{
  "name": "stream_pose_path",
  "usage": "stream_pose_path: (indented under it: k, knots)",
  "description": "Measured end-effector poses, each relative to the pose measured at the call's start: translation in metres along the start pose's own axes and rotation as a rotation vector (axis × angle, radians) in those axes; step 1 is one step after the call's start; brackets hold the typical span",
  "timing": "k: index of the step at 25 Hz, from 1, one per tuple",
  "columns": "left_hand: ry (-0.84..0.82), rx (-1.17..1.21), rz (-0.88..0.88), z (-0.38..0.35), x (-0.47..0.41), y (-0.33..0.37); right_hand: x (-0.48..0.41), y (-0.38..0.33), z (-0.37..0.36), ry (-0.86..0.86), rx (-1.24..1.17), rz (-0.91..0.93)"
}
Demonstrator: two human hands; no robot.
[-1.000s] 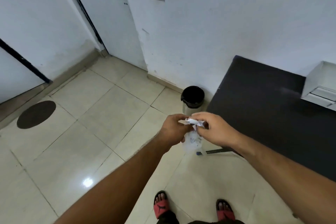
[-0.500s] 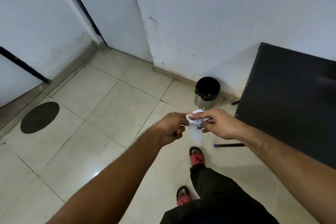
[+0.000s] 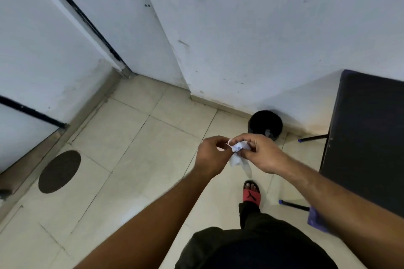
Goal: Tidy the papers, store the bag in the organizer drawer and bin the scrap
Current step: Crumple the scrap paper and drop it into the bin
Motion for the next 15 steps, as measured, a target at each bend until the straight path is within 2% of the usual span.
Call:
stream_pose_path:
  k: [4,9,15]
  knots:
    - [-0.127,-0.098,-0.03,-0.028,-0.071,0.026,-0.06,0.026,0.055,0.201,0.046,-0.124]
    - [-0.361,-0.306,-0.244,-0.076,-0.136,0.053,-0.102,0.073,0.085,0.408,-0.12,-0.391]
    - [-0.634,-0.394,-0.359,-0.118,-0.2,0.076,-0.125,0.099,0.098,0.572,-0.284,-0.594]
Point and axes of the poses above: each hand's wrist, its own x-axis away from the middle knuckle, its own z-axis out of the back of the hand, y = z × x, the point moved 10 cm from there along -x, towards the middle knuckle, and after that the axes turned 7 degrees about y, right-handed, at the moved point
